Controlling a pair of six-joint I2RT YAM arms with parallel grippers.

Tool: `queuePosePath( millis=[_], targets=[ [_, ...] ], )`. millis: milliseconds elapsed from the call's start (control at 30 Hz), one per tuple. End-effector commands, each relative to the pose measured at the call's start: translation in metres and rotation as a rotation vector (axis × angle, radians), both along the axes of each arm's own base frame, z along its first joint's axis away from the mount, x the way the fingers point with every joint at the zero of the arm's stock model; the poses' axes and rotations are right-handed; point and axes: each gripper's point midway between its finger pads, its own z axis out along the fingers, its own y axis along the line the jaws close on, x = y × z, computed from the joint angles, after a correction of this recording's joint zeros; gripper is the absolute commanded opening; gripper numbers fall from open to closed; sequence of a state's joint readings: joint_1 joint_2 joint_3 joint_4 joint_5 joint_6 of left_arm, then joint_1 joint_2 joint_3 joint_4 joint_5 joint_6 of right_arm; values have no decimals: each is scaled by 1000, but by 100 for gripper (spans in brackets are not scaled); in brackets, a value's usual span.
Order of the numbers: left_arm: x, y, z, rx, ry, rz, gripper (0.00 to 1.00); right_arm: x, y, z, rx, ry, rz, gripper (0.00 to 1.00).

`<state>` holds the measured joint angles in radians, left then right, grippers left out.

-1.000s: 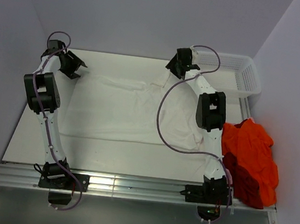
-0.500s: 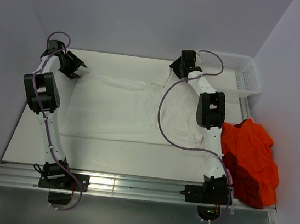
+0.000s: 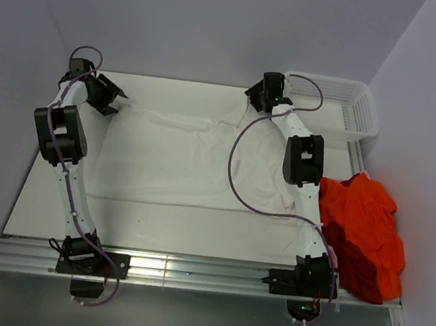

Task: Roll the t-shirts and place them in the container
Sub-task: Fold the tshirt

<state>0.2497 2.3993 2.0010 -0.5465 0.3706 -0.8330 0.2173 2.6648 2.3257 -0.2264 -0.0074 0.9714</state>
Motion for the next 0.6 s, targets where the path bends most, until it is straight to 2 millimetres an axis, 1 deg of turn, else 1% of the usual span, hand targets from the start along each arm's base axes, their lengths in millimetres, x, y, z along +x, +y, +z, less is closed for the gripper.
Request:
queuePosePath(
  millis=[0,33,100,133,200,300,333,367,400,433,467,500,533,567],
  targets=[
    [1,0,10,-25,-22,-9,70,10,1,9,41,-31,-1,55],
    [1,0,11,-31,-24,-8,70,10,1,10,43,-34,1,47],
    [1,1,11,-38,-25,-6,70,10,2,10,47,-36,2,40],
    [1,1,12,-40,-25,-6,70,10,2,9,51,-33,3,35],
    [1,1,13,-40,-27,-6,70,10,3,8,52,-29,3,28],
    [0,1,13,-46,-27,-8,70,9,3,10,57,-34,6,18],
    [0,0,14,-47,-28,-9,70,9,4,12,60,-37,9,10],
    [0,1,14,-49,-27,-9,70,8,4,9,60,-30,11,8],
    [0,0,14,-52,-26,-10,70,8,4,13,62,-36,13,3],
    [0,1,14,-53,-28,-12,70,7,5,17,62,-42,17,1],
    [-1,0,14,-56,-27,-13,70,4,5,15,59,-41,20,0],
    [-1,0,14,-57,-24,-12,70,4,4,27,61,-60,19,0],
    [-1,0,13,-54,-23,-12,70,1,3,24,53,-59,23,0],
    [-2,1,13,-50,-20,-8,70,-1,2,27,49,-66,27,0]
  ],
)
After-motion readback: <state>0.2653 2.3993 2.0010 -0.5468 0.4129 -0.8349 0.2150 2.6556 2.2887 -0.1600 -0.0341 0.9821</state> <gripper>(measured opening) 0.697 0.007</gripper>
